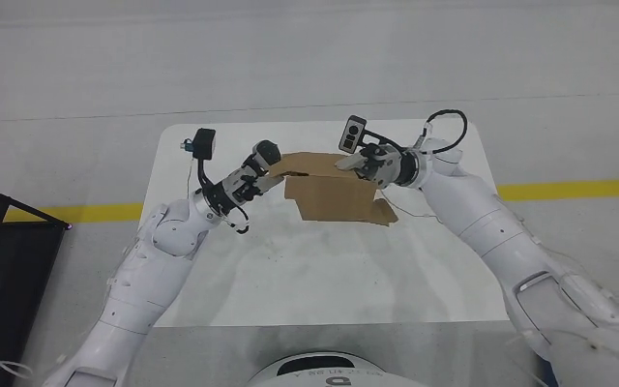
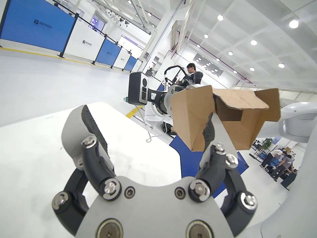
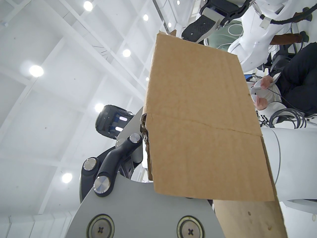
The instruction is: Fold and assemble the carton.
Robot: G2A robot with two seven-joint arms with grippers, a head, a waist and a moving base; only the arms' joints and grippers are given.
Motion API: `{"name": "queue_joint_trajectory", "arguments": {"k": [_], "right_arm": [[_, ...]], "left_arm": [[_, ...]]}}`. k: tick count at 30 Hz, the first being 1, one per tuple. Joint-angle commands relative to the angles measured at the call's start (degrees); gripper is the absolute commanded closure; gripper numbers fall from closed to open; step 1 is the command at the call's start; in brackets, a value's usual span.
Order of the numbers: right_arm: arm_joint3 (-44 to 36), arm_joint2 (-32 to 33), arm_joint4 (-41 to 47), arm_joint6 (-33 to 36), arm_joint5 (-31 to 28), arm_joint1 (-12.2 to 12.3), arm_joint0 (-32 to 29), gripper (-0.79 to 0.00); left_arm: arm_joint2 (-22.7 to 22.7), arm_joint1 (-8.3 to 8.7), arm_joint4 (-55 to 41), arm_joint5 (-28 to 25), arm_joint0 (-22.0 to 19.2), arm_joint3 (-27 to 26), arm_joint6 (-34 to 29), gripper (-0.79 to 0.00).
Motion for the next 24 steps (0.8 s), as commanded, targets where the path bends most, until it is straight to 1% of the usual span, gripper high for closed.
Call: {"name": "queue_joint_trajectory", "arguments": {"k": [1,7,11,13,20,24], "right_arm": [[0.17,0.25,-0.34,0.00,-0.21,-0.09,-0.01,0.000],[1.10,1.97,-0.68,0.00,-0.62,-0.02,-0.10,0.000],[1.97,3.19,-1.17,0.00,-0.61,0.15,-0.26,0.000],[2.64,3.50,-2.86,-0.51,-1.04,0.19,-0.10,0.000],[2.40,4.25,-5.26,-1.93,-1.44,-0.06,-0.38,0.000],[1.76,4.69,-6.11,-2.02,-1.55,-0.19,-0.76,0.000]], "left_arm": [[-0.43,0.09,0.04,-0.24,0.46,0.08,-0.12,-0.785],[-2.91,0.54,1.43,-2.40,3.25,0.18,0.91,-0.785],[-3.46,0.91,0.76,-5.62,5.49,-1.42,-0.20,-0.785],[-3.49,1.10,-0.61,-6.86,6.07,-2.58,-1.15,-0.785],[-3.87,1.85,-5.84,-6.49,6.66,-7.27,-4.89,-0.785],[-3.60,1.80,-4.43,-2.35,5.44,-8.57,-5.83,-0.785]]}}
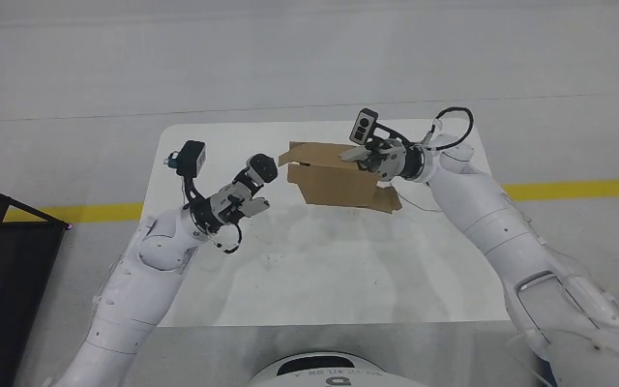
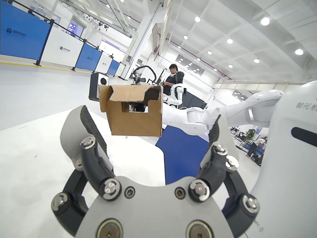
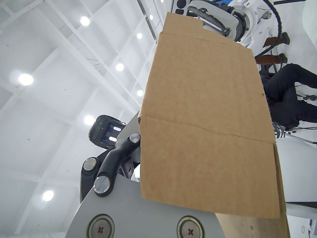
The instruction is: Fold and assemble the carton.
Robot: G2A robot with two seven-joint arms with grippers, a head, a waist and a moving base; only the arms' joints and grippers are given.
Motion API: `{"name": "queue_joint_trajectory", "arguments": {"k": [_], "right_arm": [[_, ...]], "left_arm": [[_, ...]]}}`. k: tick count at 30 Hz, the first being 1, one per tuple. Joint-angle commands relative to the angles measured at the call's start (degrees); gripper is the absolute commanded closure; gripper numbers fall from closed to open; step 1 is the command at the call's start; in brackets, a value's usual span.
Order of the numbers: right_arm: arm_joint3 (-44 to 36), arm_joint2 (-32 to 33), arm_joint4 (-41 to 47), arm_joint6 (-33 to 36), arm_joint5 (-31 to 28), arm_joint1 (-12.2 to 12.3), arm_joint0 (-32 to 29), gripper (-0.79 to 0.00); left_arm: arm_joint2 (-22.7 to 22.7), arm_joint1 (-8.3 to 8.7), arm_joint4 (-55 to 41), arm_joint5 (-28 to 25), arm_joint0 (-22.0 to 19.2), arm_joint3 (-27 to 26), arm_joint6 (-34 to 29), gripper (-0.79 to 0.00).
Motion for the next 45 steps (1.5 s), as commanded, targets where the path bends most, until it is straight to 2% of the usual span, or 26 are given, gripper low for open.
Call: {"name": "queue_joint_trajectory", "arguments": {"k": [1,4,8,12,21,30,45], "right_arm": [[-0.54,0.19,-0.54,0.10,-0.02,-0.04,-0.23,0.000],[-1.23,0.49,-1.51,0.07,0.13,-0.05,-0.56,0.000],[-1.83,1.08,-2.36,-0.01,0.17,-0.07,-0.93,0.000],[-2.47,1.98,-2.68,0.21,0.31,0.01,-1.45,0.000],[-3.95,2.94,-3.76,0.51,1.10,-0.08,-2.34,0.000],[-5.62,3.91,-4.79,0.91,1.54,-0.10,-3.32,0.000],[-6.89,5.44,-5.97,1.45,2.40,-0.12,-4.36,0.000]], "left_arm": [[0.86,-0.21,0.92,2.43,-0.78,-0.49,0.00,-0.785],[2.80,-0.63,1.18,6.63,-3.35,0.04,-0.85,-0.785],[5.53,-1.23,3.02,8.41,-6.33,1.06,-1.77,-0.785],[6.74,-1.71,5.23,9.67,-7.60,3.04,-0.29,-0.785],[6.68,-2.06,5.59,9.46,-8.14,5.94,1.68,-0.785],[7.06,-2.24,5.80,9.49,-8.65,6.15,0.81,-0.785],[2.03,-1.66,6.84,10.25,-6.75,5.35,3.29,-0.739]]}}
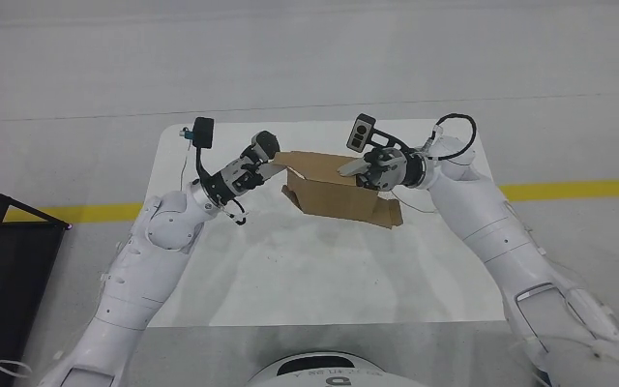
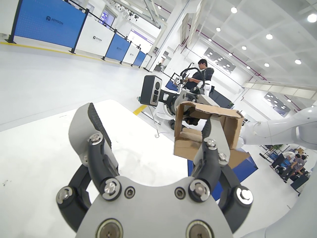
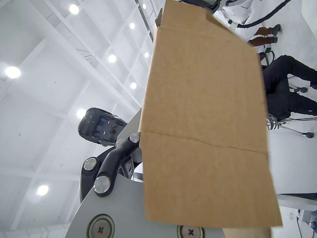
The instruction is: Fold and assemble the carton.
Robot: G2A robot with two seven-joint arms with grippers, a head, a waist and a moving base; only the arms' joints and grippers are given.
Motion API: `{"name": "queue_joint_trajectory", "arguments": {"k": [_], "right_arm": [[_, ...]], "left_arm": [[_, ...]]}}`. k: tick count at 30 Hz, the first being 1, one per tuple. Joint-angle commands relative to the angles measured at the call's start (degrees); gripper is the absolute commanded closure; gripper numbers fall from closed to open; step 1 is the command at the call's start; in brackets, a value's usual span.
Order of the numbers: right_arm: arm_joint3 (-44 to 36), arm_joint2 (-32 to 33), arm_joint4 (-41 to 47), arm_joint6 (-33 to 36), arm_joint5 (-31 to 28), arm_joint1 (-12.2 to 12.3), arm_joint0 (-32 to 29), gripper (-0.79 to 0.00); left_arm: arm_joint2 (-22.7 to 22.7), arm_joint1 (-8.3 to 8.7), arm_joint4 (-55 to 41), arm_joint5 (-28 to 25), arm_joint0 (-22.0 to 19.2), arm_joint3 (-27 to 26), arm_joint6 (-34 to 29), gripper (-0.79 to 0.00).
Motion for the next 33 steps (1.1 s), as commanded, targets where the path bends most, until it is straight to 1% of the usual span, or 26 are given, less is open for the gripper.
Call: {"name": "queue_joint_trajectory", "arguments": {"k": [1,8,10,13,21,23,27,33], "right_arm": [[-0.13,0.11,0.03,0.13,0.09,-0.03,-0.11,0.000],[-0.14,1.09,0.24,0.67,0.43,-0.02,-0.43,0.000],[-0.16,1.19,0.23,0.66,0.67,-0.05,-0.52,0.000],[-0.31,0.95,-0.16,0.48,0.96,-0.18,-0.57,0.000],[-0.55,1.08,-0.63,0.58,0.87,-0.39,-0.68,0.000],[-0.75,1.15,-0.65,0.67,1.01,-0.42,-0.79,0.000],[-1.28,1.04,-0.92,0.67,1.27,-0.49,-1.01,0.000],[-1.61,1.08,-0.84,0.67,1.46,-0.55,-1.18,0.000]], "left_arm": [[-0.73,0.08,0.71,-0.29,0.46,-0.09,0.64,-0.736],[-3.63,0.74,3.10,-3.70,3.67,1.08,0.80,-0.727],[-3.55,0.86,3.02,-4.84,4.59,0.92,-0.05,-0.723],[-2.79,0.84,3.26,-4.73,4.86,0.13,-0.94,-0.714],[1.15,0.18,3.97,-2.44,2.67,-1.24,-2.48,-0.680],[2.00,-0.02,4.80,-1.39,2.17,-1.40,-2.44,-0.634],[3.96,-0.49,6.17,0.18,1.14,-1.23,-2.00,-0.594],[6.32,-1.08,6.54,0.92,-0.13,-0.45,-1.78,-0.576]]}}
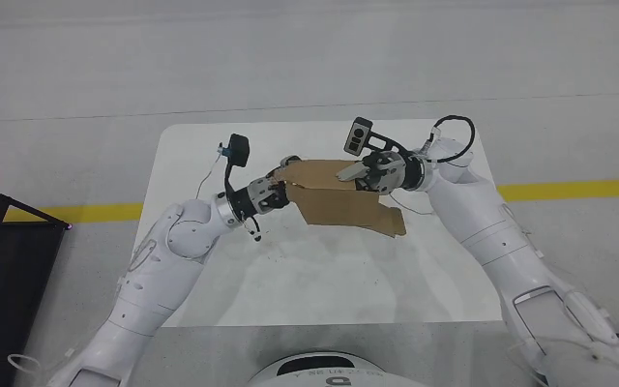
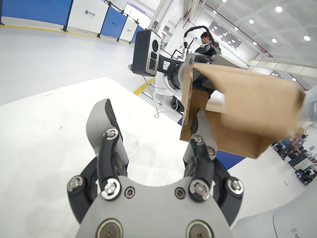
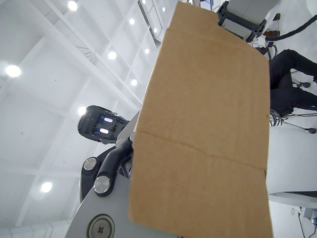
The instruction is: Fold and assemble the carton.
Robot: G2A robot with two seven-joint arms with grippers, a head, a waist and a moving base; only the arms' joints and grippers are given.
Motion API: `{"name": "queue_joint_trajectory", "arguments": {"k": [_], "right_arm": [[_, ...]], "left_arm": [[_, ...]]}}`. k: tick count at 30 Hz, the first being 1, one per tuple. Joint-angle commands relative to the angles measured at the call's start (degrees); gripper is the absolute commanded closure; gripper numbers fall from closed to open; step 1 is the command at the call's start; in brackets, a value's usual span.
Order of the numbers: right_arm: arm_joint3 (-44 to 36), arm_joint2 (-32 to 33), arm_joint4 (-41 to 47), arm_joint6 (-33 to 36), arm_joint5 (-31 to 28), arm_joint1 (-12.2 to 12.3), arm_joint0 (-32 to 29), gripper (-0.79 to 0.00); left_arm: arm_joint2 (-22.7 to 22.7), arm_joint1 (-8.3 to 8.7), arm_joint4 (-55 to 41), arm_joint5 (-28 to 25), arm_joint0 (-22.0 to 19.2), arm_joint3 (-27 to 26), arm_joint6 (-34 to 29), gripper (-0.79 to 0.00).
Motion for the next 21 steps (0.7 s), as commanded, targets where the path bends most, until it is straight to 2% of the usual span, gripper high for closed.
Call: {"name": "queue_joint_trajectory", "arguments": {"k": [1,7,14,21], "right_arm": [[-0.01,-0.01,0.05,0.00,0.13,-0.02,-0.05,0.000],[0.37,-0.14,-0.07,0.00,0.32,-0.14,0.13,0.000],[0.62,0.36,0.13,0.00,0.15,-0.11,0.12,0.000],[0.63,0.36,-0.35,0.00,0.25,-0.16,0.15,0.000]], "left_arm": [[0.72,-0.15,-0.04,-0.11,-0.31,-0.06,-0.19,-0.579],[1.52,-0.35,-0.01,-0.60,-0.63,-0.23,-0.26,-0.625],[-2.48,0.41,-0.84,-1.84,1.18,-0.58,0.58,-0.760],[-7.68,1.46,-1.26,-2.76,4.82,-3.89,1.25,-0.767]]}}
